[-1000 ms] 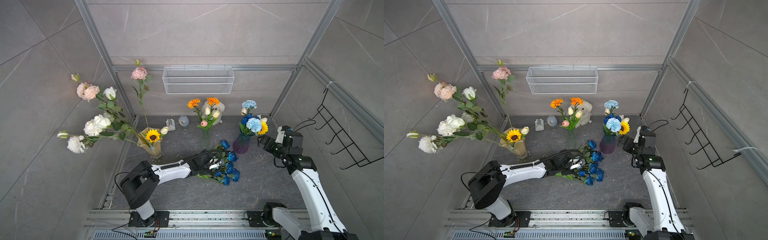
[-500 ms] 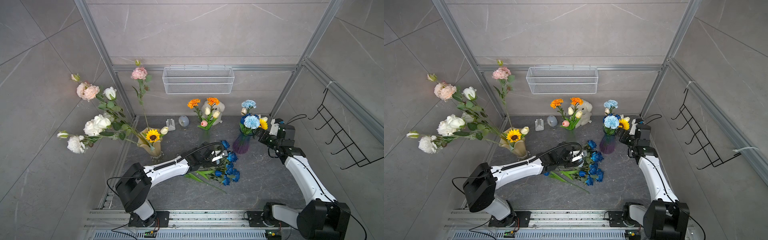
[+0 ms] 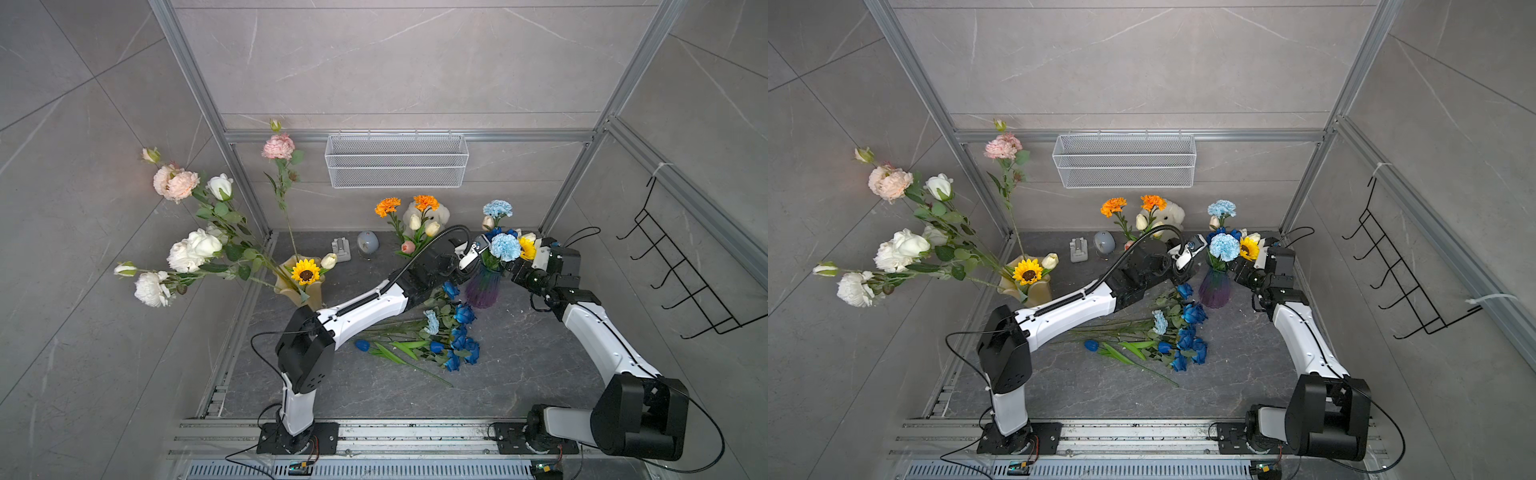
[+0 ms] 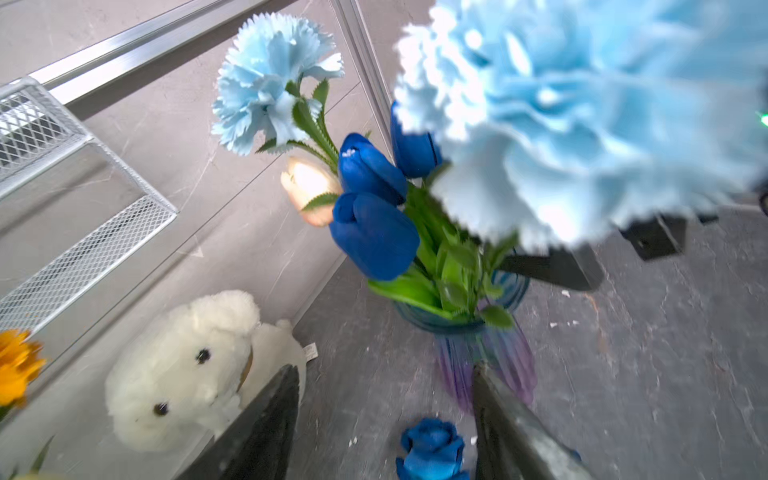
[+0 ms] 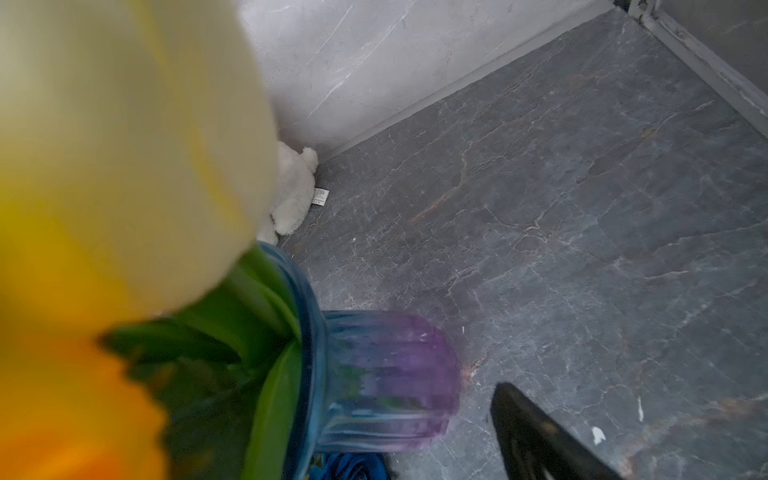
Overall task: Pick out blue flowers from the vase
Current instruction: Pick up the flower from the vase.
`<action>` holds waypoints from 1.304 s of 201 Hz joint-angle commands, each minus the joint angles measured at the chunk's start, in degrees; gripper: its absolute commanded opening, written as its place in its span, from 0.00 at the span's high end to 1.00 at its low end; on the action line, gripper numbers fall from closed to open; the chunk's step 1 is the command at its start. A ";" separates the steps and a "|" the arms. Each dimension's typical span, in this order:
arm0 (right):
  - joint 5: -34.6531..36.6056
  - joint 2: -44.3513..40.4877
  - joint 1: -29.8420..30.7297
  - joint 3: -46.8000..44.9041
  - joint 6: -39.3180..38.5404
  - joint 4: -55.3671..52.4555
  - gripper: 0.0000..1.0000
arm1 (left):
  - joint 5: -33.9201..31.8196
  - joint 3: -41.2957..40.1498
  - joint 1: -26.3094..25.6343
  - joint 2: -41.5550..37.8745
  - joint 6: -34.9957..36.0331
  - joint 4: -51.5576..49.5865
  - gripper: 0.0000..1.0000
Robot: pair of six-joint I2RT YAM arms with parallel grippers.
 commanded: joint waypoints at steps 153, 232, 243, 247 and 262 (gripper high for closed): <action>-4.88 3.84 -0.16 3.65 1.20 -0.65 0.78 | 9.76 2.29 -1.78 0.26 -5.26 -1.67 0.62; -4.54 4.30 0.56 6.09 -0.37 -2.60 0.80 | 10.53 1.54 -1.79 1.45 -5.78 4.50 0.51; -4.60 4.39 0.67 6.28 -0.51 -2.92 0.80 | 10.84 2.38 -1.79 1.99 -6.12 5.36 0.51; -4.58 4.39 0.74 6.28 -0.58 -2.98 0.80 | 10.97 2.64 -1.75 2.13 -6.12 5.56 0.52; -4.52 4.39 0.89 6.37 -0.60 -3.04 0.80 | 11.65 3.89 -1.87 2.91 -6.21 6.00 0.53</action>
